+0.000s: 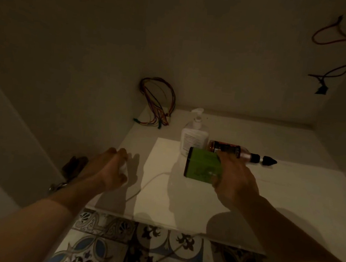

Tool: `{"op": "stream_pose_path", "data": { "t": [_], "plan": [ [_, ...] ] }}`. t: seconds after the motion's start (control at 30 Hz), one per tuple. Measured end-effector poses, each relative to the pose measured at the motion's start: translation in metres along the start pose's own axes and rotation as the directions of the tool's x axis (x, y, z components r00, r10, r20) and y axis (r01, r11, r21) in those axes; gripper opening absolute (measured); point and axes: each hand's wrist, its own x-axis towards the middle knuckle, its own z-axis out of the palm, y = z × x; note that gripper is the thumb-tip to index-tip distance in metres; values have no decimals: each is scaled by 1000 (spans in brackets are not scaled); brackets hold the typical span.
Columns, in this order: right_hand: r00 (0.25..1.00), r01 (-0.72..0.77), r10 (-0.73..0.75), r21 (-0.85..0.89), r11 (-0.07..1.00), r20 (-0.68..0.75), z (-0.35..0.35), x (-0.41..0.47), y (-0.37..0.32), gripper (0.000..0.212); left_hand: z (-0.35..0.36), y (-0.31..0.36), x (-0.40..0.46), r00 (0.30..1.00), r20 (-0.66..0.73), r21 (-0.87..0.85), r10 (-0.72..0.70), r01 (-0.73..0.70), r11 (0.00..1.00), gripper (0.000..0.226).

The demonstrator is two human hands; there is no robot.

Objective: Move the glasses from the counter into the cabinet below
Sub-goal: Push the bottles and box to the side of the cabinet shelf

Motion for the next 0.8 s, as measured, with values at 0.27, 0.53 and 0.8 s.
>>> {"op": "stream_pose_path", "data": {
  "t": [0.27,0.53,0.8],
  "plan": [
    [999,-42,42,25,999,13,-1,1,5,66,-2,-7,3,985,156,119,-69,50,992,56],
    [994,-97,97,-6,995,47,1,6,6,68,-4,-2,6,970,232,323,-72,-7,946,70],
    [999,-27,27,0,1000,26,3,6,9,69,-18,61,16,898,-181,28,400,-402,915,64]
  ]
}}
